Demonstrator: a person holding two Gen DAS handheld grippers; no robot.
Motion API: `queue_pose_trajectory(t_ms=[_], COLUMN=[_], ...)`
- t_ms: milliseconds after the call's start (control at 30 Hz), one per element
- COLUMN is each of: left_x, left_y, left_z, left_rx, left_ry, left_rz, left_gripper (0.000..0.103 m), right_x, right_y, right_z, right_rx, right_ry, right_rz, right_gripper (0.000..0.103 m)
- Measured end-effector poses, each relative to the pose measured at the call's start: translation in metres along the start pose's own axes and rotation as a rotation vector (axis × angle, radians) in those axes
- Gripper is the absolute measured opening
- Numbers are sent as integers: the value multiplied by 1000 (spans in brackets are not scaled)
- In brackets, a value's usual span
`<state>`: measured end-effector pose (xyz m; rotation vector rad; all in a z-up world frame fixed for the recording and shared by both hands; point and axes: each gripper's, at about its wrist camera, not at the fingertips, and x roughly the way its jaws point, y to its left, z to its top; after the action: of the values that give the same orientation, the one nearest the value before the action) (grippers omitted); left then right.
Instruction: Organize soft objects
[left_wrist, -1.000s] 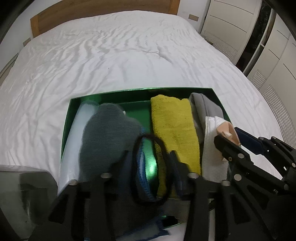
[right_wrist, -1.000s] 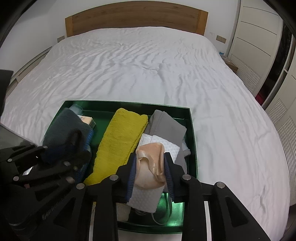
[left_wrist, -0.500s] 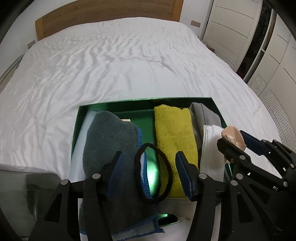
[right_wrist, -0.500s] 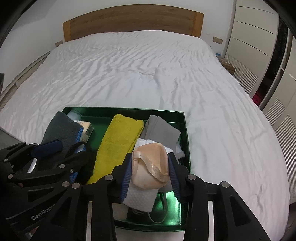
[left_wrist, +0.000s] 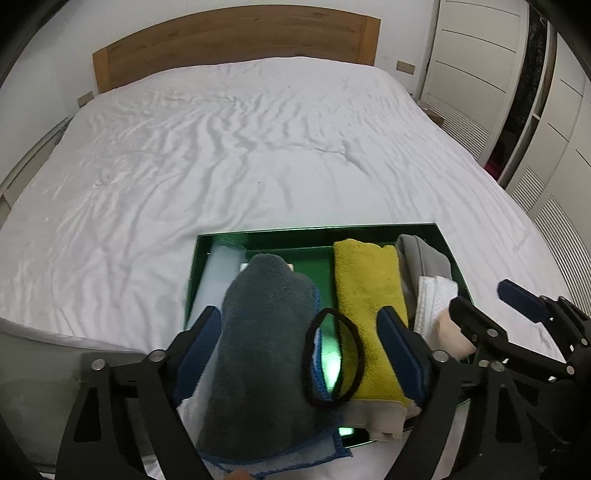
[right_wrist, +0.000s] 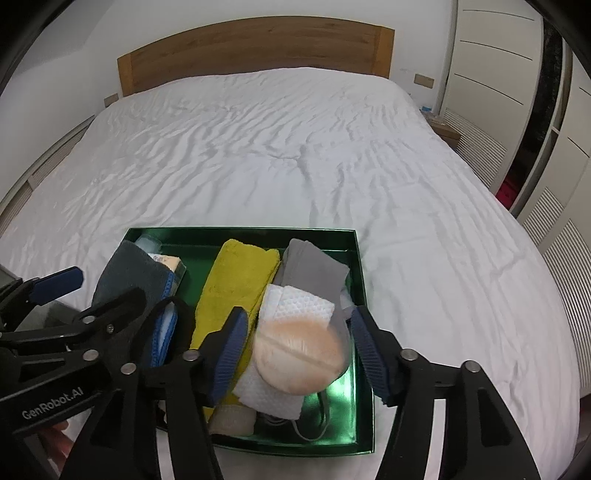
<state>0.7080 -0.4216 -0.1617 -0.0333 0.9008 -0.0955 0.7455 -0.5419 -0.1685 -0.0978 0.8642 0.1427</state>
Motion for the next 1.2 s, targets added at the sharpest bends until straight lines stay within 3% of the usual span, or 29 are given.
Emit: queue_pose_trajectory(t_ms=[200,833,967,1033,1200], left_x=[-6,-25,-30,-32,-40], left_y=[10,18,23,24,23], left_z=[-1,-7,0,5,10], left_rx=[-24,-35,-75,-83,-70], left_ry=[-4,-32,-26,-24,-63], left_rz=[-9,-31,-70,-87,-89], left_gripper=[100,100,100,101,101], right_x=[-9,-35,-42,-47,-49], right_y=[-4,2,-1,3,17], right_z=[-2,-10,-9,-10,-15], right_rx=[35,70,99,88,66], right_ry=[-20,-38,-46,-54,-47], right_rz=[-16,-18,-2,3,17], right_gripper=[81,83,85,95,96])
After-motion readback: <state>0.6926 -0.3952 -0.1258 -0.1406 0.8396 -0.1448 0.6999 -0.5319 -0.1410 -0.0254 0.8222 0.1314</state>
